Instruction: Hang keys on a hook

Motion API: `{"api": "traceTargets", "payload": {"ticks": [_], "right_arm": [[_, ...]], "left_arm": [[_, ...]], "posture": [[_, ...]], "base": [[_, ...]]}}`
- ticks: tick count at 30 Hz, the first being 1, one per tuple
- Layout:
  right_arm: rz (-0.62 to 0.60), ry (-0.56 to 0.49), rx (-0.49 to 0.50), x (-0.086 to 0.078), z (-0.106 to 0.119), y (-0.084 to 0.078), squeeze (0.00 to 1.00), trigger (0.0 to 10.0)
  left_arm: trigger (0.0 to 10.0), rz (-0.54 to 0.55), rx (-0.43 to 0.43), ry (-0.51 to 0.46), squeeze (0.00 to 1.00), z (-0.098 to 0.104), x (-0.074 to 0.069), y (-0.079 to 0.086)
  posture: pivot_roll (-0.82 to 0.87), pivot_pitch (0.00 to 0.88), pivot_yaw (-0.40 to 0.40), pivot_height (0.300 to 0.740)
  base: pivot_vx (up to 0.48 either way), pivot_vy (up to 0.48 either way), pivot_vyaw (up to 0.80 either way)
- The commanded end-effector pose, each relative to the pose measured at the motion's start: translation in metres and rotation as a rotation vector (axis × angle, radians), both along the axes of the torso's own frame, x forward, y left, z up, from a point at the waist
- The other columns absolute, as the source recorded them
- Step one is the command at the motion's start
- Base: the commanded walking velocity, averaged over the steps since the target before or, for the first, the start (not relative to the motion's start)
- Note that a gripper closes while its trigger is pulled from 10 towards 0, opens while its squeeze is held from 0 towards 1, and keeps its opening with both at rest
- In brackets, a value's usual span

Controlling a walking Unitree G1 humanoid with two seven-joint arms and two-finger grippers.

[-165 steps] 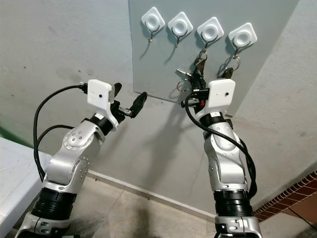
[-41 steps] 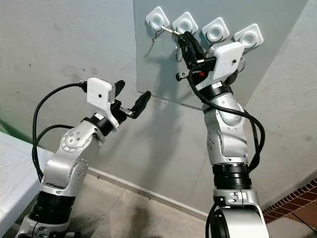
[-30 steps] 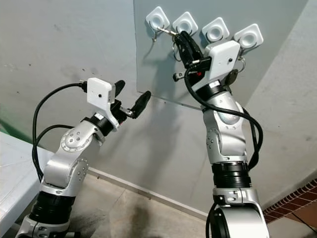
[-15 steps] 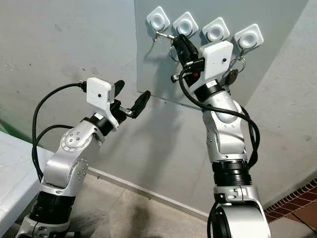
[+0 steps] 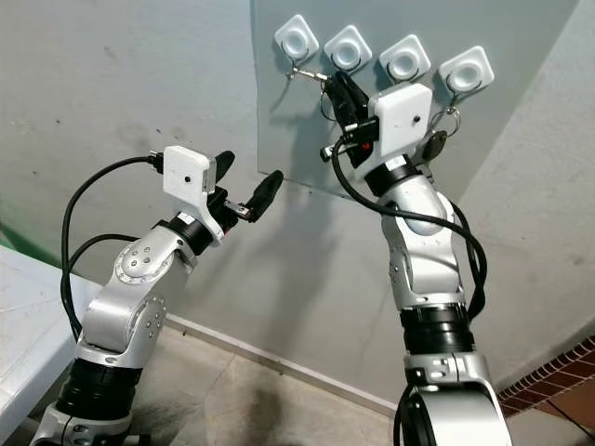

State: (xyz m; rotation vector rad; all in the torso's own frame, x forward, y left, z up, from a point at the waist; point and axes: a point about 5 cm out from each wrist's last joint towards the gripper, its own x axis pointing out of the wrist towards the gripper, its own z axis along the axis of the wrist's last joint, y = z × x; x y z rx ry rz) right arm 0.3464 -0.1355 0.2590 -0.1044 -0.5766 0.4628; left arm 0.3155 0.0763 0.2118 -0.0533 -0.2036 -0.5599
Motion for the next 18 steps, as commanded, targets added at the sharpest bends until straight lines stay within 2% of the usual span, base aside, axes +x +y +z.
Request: {"api": "traceTargets", "payload": {"ticks": [1,18], "right_arm": [[-0.013,0.122,-0.025,0.0033,-0.0253,-0.0042,1.0,10.0],[-0.019,0.11,0.016,0.0005,-0.0278,-0.0052,1.0,10.0]], "left_arm": [[10.0,-0.013,-0.01,-0.021,0.0,0.0073,-0.0014,-0.0018],[10.0,0.001,-0.011,-0.015,0.0,0.0053,-0.0016,-0.0005]], "posture": [[0.02,0.05,-0.037,0.732],[0.02,0.044,-0.043,0.732]], "base": [[0.0,0.0,0.0],[0.0,0.0,0.0]]}}
